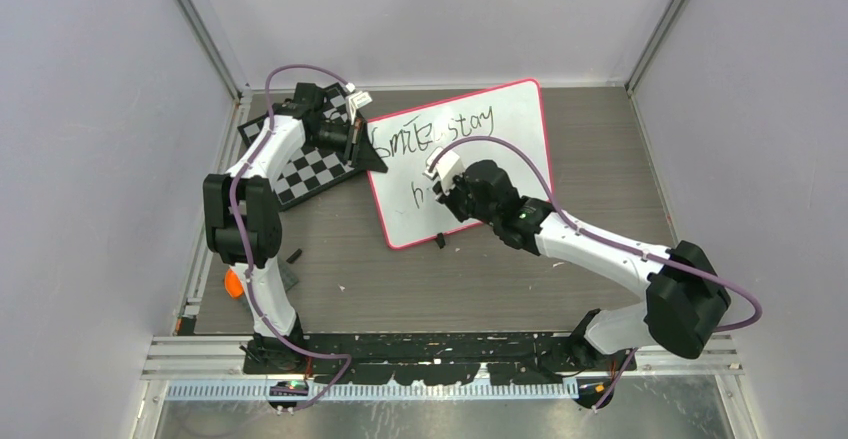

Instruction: Write a sentence on the whiteboard

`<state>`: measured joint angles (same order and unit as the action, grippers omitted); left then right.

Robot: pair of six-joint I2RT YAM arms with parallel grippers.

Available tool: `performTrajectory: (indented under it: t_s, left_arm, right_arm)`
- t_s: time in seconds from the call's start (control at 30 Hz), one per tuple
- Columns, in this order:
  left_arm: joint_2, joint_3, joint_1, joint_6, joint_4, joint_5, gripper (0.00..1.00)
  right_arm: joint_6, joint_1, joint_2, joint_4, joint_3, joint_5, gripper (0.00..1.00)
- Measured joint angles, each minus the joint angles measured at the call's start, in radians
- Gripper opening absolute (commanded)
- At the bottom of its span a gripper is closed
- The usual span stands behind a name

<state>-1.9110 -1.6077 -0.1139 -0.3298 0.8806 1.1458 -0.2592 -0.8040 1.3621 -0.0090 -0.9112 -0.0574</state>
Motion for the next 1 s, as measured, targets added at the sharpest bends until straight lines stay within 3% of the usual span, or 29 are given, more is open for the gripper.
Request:
performTrajectory:
  t_s: [1.0]
  left_arm:
    - [0.0,0.0,0.0,-0.018,0.005,-0.001,0.0]
  right_arm:
    - [-0.009,0.0,0.053,-0.055,-0.034,0.04,0.0]
